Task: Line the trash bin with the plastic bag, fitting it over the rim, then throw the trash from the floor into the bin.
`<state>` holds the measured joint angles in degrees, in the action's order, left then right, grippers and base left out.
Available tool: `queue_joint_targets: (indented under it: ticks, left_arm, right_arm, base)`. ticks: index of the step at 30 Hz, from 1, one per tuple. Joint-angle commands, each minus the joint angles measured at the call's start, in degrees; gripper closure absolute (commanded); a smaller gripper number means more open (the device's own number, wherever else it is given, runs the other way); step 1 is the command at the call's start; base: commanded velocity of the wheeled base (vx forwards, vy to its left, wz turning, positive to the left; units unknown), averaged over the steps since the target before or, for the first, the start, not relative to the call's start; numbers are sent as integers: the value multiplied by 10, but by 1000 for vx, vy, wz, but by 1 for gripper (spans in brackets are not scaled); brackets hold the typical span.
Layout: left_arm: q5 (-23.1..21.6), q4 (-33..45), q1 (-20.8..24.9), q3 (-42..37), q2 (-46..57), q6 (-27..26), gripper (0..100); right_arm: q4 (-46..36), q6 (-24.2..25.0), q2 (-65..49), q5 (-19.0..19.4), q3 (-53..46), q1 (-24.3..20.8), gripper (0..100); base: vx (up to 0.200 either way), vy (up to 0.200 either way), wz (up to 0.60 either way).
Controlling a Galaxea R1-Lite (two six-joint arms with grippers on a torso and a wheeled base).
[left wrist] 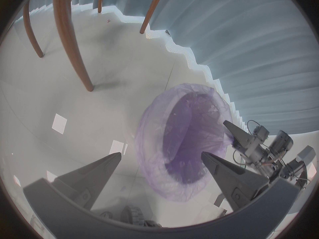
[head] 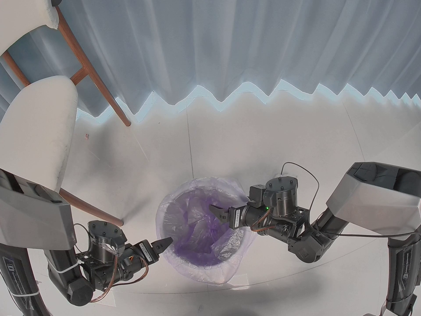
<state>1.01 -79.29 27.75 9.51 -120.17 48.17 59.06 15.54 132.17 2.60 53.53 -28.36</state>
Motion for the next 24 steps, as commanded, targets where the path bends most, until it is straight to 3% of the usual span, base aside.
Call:
queue_joint_targets:
  ticks: [1, 4, 9, 24]
  left_arm:
    - [16, 4, 0, 71, -56, -3, 0]
    - [18, 9, -1, 107, -79, -13, 0]
    - [20, 65, -16, 164, -89, -90, 0]
    - [80, 118, -18, 225, -100, -105, 0]
  right_arm:
    - [7, -1, 4, 0, -6, -1, 0]
    - [8, -2, 4, 0, -10, -1, 0]
    - [8, -1, 5, 0, -11, -1, 0]
    - [8, 0, 5, -14, -15, -2, 0]
  base:
    - [0, 0, 0]
    - [0, 0, 0]
    - [0, 0, 0]
    - [0, 0, 0]
